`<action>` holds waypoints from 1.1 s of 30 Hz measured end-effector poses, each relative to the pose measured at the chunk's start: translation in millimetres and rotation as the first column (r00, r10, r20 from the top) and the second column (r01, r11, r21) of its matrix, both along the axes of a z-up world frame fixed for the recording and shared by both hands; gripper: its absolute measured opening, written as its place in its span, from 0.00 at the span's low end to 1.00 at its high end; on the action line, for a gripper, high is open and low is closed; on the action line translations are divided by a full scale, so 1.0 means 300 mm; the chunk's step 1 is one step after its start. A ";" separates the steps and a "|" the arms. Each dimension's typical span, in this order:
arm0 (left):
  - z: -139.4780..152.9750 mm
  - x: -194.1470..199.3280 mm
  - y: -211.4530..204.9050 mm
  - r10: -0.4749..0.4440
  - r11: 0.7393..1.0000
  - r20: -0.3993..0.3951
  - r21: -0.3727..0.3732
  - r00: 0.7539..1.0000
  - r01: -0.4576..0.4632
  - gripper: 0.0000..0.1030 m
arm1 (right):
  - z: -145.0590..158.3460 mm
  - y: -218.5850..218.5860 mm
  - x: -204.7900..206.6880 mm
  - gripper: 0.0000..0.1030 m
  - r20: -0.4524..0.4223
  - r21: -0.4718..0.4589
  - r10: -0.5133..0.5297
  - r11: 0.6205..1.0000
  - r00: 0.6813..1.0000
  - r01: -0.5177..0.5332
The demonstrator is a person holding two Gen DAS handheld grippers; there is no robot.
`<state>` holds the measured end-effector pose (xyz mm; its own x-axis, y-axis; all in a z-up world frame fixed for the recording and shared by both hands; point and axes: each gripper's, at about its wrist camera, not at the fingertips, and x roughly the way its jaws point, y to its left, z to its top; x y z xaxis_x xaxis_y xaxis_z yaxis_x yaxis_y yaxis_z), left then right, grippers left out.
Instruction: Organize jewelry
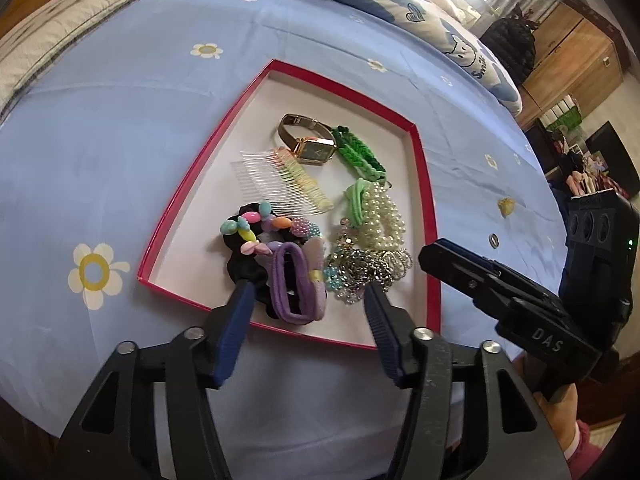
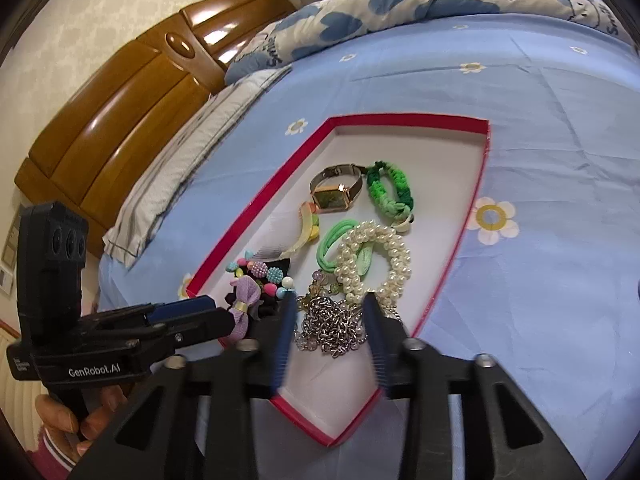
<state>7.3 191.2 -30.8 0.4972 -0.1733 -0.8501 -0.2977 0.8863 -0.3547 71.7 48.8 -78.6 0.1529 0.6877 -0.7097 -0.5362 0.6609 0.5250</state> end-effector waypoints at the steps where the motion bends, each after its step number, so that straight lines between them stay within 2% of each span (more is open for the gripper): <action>1: 0.004 -0.005 -0.002 0.001 1.000 0.003 0.001 1.000 -0.001 0.58 | 0.005 -0.008 0.000 0.45 0.000 0.006 -0.006 1.000 1.000 0.006; 3: 0.008 -0.013 0.000 0.009 1.000 0.005 -0.003 1.000 -0.009 0.62 | 0.013 -0.026 -0.001 0.46 -0.004 0.015 -0.020 1.000 1.000 0.020; 5: 0.018 -0.034 0.005 0.032 0.999 0.017 -0.013 0.999 -0.032 0.73 | 0.019 -0.048 -0.002 0.57 -0.010 0.029 -0.040 0.999 0.999 0.040; 6: 0.023 -0.040 0.004 0.037 0.999 0.025 -0.013 0.999 -0.037 0.75 | 0.023 -0.058 -0.003 0.66 -0.011 0.038 -0.050 0.998 0.999 0.050; 7: 0.032 -0.053 0.005 0.049 0.999 0.038 -0.010 0.998 -0.049 0.78 | 0.028 -0.069 -0.004 0.71 -0.011 0.049 -0.058 0.997 0.998 0.059; 14: 0.058 -0.107 0.009 0.096 0.995 0.073 -0.015 0.993 -0.095 0.83 | 0.046 -0.124 -0.026 0.78 -0.023 0.101 -0.099 0.990 0.995 0.100; 16: 0.062 -0.125 0.007 0.104 0.995 0.078 -0.020 0.992 -0.103 0.84 | 0.046 -0.140 -0.041 0.84 -0.033 0.115 -0.112 0.987 0.993 0.115; 18: 0.062 -0.142 0.003 0.110 0.994 0.076 -0.026 0.991 -0.108 0.85 | 0.044 -0.156 -0.056 0.86 -0.046 0.136 -0.117 0.983 0.992 0.122; 23: 0.058 -0.190 -0.010 0.132 0.991 0.076 -0.023 0.988 -0.131 0.89 | 0.043 -0.192 -0.099 0.88 -0.060 0.163 -0.132 0.977 0.989 0.140; 28: 0.065 -0.234 -0.037 0.148 0.986 0.076 0.060 0.986 -0.153 0.89 | 0.053 -0.216 -0.140 0.89 -0.025 0.135 -0.148 0.979 0.989 0.150; 32: 0.141 -0.259 -0.063 0.134 0.975 0.111 0.163 0.985 -0.151 0.89 | 0.123 -0.223 -0.167 0.89 0.066 0.108 -0.116 0.988 0.991 0.109; 33: 0.187 -0.265 -0.069 0.128 0.967 0.139 0.202 0.982 -0.155 0.89 | 0.146 -0.232 -0.168 0.89 0.091 0.109 -0.111 0.989 0.990 0.101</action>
